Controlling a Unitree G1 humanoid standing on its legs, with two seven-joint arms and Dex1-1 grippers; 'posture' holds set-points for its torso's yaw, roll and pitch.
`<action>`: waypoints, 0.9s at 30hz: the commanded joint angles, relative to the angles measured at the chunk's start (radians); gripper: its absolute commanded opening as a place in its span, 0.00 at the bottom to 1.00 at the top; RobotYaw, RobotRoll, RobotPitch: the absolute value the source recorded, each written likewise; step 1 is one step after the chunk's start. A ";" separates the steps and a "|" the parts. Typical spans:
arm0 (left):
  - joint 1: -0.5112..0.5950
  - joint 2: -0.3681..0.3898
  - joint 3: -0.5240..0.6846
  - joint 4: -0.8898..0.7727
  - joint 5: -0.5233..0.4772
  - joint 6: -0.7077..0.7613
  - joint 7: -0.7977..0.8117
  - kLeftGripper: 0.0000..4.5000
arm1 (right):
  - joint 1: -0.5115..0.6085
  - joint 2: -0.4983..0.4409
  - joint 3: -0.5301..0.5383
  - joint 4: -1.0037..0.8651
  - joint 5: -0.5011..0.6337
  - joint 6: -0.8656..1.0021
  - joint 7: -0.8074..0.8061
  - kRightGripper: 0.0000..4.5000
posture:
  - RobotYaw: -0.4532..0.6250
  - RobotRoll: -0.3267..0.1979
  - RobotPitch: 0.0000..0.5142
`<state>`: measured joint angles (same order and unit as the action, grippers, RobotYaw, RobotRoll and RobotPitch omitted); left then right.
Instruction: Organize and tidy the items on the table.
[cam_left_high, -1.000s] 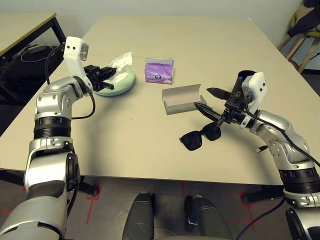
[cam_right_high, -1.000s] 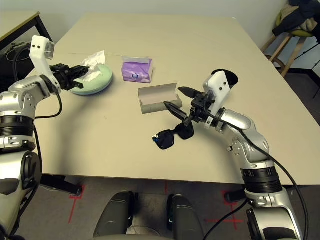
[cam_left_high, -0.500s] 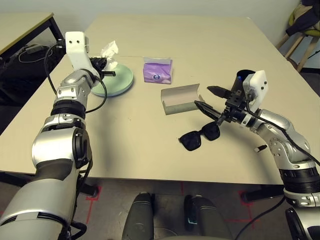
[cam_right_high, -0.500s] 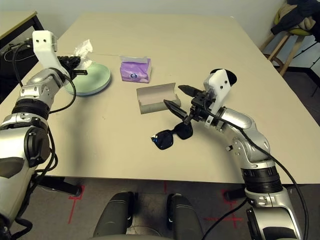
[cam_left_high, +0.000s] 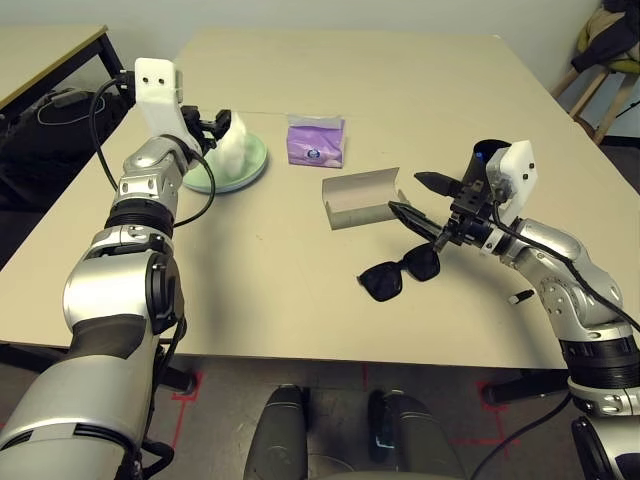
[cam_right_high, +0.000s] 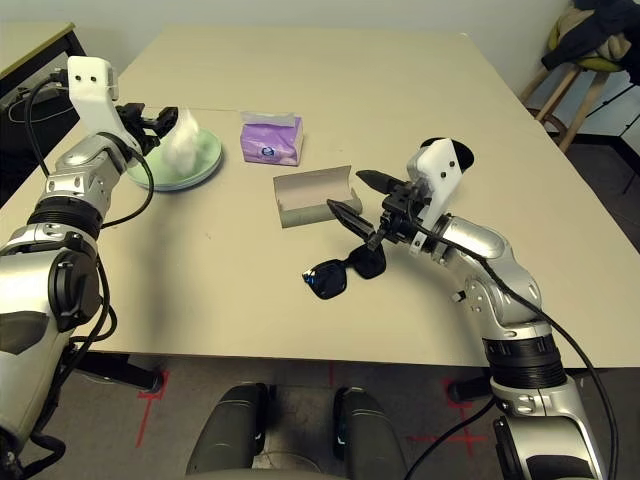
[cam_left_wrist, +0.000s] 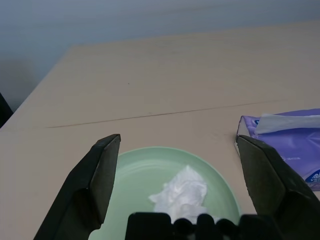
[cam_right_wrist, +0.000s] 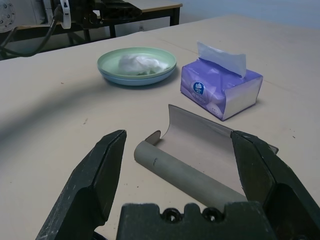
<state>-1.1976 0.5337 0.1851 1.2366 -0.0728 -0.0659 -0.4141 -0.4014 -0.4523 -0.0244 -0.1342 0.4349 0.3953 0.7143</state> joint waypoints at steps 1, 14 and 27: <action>0.011 0.010 -0.009 0.005 0.020 -0.020 0.000 0.99 | 0.007 0.000 -0.017 -0.003 0.009 0.000 0.000 1.00 | 0.56 0.62 0.16; 0.181 -0.017 -0.098 -0.334 -0.099 0.073 -0.752 0.99 | -0.006 0.001 -0.015 0.012 0.007 -0.004 0.003 1.00 | 0.57 0.62 0.16; 0.439 0.007 -0.184 -0.741 -0.172 0.173 -0.971 0.99 | -0.033 -0.029 -0.007 0.011 0.011 0.014 0.039 1.00 | 0.58 0.62 0.21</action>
<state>-0.7764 0.5320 0.0177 0.5333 -0.2306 0.1102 -1.3665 -0.4240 -0.4677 -0.0257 -0.1181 0.4383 0.3966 0.7396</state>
